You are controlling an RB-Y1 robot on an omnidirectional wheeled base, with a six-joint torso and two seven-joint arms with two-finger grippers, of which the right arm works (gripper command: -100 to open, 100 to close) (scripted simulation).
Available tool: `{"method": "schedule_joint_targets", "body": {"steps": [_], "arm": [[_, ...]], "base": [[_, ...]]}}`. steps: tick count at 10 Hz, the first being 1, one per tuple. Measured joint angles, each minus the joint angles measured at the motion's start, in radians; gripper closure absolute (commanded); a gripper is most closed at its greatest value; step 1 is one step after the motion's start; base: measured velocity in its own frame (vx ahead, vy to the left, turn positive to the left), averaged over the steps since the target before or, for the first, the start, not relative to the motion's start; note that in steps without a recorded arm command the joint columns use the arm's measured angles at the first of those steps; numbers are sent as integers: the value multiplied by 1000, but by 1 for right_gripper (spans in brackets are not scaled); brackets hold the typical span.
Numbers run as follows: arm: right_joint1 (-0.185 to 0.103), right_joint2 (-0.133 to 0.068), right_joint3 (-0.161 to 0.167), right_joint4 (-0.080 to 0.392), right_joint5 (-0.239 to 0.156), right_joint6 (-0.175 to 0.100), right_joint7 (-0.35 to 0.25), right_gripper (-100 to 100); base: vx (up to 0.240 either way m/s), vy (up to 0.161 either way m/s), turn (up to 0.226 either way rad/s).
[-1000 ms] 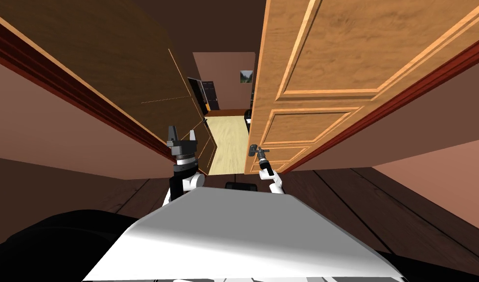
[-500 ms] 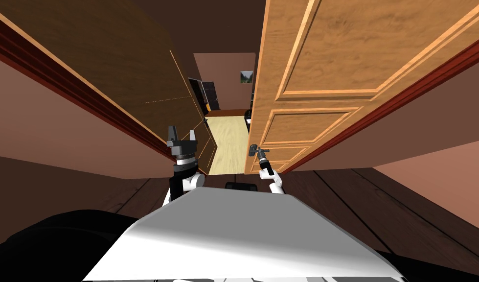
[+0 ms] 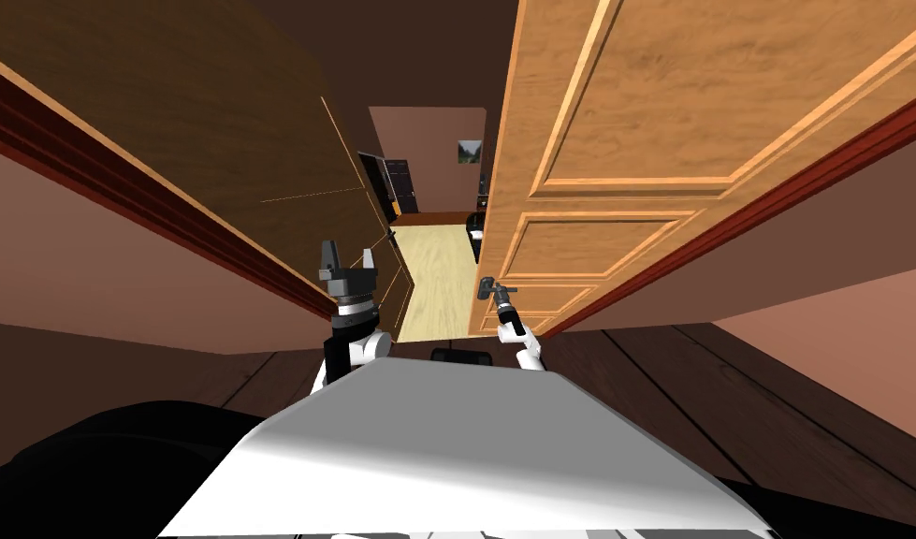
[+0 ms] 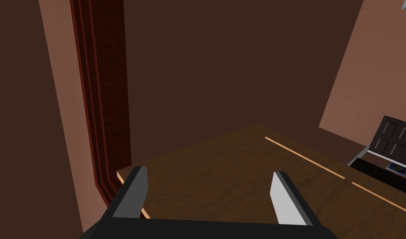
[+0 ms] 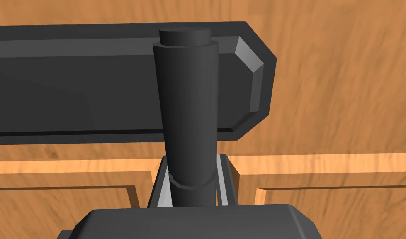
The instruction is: Push the door open
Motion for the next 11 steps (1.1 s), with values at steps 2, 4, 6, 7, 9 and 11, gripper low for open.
{"method": "schedule_joint_targets", "body": {"steps": [2, 4, 6, 7, 9, 11], "arm": [[-11, 3, -22, 11, -1, -1, 6, 100], [-9, 5, -45, -8, -3, 15, 12, 100], [-22, 2, -69, 9, -6, 9, 15, 100], [-24, 4, -82, 12, -7, 7, 18, 100], [-25, 11, -107, 24, -7, 5, 27, 100], [-18, 7, -126, 16, -10, 5, 26, 100]], "base": [[201, 104, -78], [167, 94, -72], [126, 90, -67], [138, 82, -89], [152, 104, -69], [96, 75, -61]]}}
